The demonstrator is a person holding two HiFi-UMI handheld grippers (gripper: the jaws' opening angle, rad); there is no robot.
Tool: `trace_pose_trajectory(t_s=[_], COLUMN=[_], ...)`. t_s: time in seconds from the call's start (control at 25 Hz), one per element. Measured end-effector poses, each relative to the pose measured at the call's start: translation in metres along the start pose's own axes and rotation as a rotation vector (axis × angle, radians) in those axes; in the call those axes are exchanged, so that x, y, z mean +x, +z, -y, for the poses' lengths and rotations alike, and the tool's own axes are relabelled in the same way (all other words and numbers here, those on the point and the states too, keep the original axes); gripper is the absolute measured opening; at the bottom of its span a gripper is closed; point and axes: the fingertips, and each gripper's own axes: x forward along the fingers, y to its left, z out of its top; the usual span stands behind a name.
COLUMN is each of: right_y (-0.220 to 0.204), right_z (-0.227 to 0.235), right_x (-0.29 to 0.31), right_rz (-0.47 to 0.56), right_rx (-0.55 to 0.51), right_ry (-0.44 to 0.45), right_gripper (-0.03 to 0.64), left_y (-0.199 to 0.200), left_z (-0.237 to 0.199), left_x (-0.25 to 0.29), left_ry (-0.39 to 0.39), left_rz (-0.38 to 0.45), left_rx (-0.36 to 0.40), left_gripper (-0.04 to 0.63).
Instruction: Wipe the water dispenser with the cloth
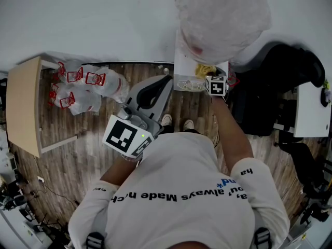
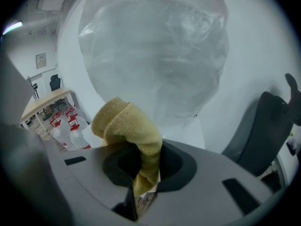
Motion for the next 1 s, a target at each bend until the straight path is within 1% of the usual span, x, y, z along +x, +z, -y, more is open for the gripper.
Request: trace_pose_trajectory(t_s=[0.28, 0.44, 0.64, 1.0], right_y=[-0.003, -0.002, -0.004, -0.015], right_z=[0.002, 0.002, 0.000, -0.006], right_x=[0.011, 0.012, 0.010, -0.001], right_rz=[-0.039, -0.025, -0.016, -0.008], right_rx=[-0.016, -0.020, -0.014, -0.032], right_ry=[0.032, 0.052, 0.048, 0.049], right_gripper=[0.067, 0.067, 0.064, 0.063], left_y=[0.000, -0.002, -0.002, -0.002], left_z=[0.001, 0.001, 0.001, 0.001], left_x=[0.003, 0.004, 0.004, 0.004], left_ry=[-0.002, -0.001, -0.005, -0.004], left_rz=[-0.005, -0.009, -0.012, -0.010], left_rx=[0.001, -0.002, -0.001, 0.000], left_gripper=[0.020, 0.020, 0.020, 0.020])
